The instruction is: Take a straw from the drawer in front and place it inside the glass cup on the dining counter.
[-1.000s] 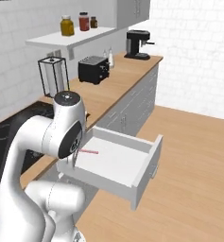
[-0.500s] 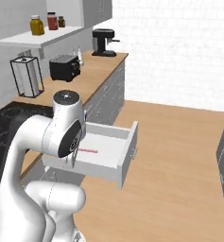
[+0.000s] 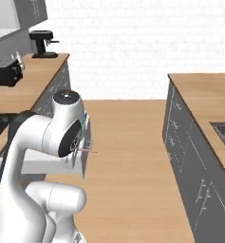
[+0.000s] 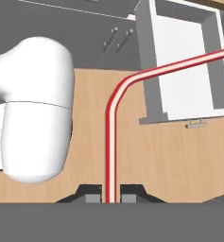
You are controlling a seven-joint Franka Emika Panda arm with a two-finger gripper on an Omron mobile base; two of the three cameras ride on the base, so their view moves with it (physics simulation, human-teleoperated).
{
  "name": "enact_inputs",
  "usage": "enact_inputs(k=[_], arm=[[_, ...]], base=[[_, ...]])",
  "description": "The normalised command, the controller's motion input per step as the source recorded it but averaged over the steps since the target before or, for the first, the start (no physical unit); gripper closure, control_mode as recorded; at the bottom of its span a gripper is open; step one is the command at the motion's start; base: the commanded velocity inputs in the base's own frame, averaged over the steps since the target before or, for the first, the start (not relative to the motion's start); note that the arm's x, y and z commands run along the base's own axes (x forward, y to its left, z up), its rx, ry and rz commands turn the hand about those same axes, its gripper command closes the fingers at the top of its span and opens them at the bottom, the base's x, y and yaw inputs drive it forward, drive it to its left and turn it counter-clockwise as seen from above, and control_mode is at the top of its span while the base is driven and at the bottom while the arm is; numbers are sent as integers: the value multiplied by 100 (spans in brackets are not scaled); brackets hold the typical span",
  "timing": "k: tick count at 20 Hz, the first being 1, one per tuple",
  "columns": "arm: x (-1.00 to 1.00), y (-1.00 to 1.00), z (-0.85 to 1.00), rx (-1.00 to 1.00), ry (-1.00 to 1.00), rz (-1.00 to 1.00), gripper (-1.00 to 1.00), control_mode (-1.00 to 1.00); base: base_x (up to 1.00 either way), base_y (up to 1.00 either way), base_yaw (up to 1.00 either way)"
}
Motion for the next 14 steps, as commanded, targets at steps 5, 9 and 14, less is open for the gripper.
enact_inputs(k=[5,9,14], arm=[[0,0,0,0,0,0,100,100],[0,0,0,0,0,0,100,100],[0,0,0,0,0,0,100,100]], base=[[-11,-56,-52],[-18,-57,-52],[-59,-45,-51]])
